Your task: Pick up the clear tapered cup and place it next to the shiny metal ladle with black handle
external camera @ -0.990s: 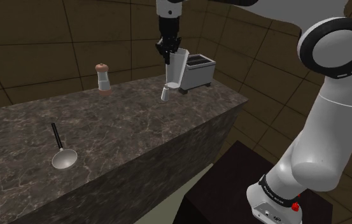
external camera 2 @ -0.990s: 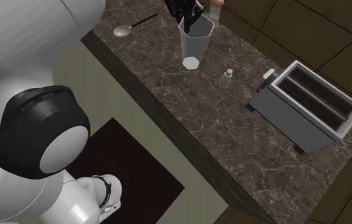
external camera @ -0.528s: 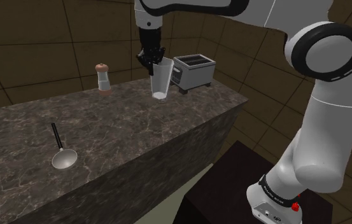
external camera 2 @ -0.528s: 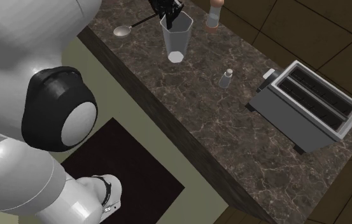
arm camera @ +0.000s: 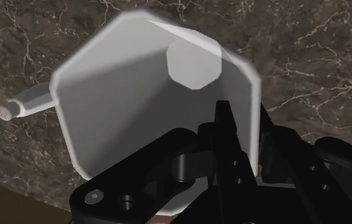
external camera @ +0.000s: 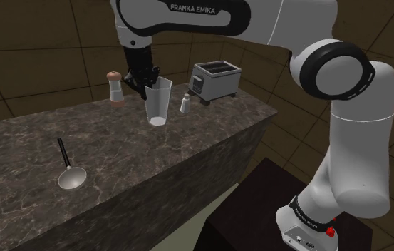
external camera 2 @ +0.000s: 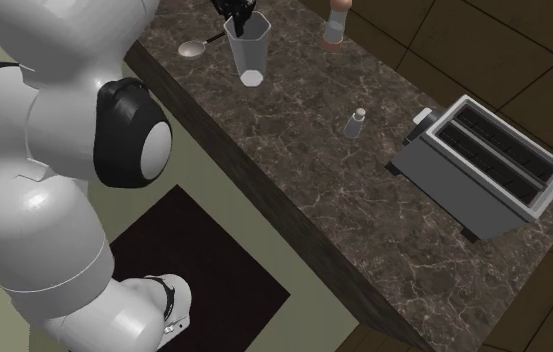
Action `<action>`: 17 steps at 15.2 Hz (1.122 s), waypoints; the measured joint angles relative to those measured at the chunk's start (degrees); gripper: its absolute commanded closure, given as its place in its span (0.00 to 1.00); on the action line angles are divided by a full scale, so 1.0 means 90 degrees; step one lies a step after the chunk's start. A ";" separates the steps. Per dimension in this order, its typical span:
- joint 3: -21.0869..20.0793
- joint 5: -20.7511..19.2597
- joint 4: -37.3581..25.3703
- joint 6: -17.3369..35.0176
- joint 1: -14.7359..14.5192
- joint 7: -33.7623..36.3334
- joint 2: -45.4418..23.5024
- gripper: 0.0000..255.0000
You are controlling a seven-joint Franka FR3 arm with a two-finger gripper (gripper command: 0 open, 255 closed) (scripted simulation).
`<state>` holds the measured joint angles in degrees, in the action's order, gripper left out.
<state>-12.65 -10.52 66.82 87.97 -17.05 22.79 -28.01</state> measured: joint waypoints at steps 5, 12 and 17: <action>-0.0058 -0.0136 -0.0934 -0.0180 -0.0492 0.0432 -0.0806 1.00; -0.0059 -0.0150 -0.0454 0.0362 -0.0486 0.0540 -0.0877 1.00; -0.0059 -0.0151 0.0048 0.0810 -0.0433 0.0586 -0.0828 1.00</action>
<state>-13.19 -11.88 67.25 95.26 -20.95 28.06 -35.47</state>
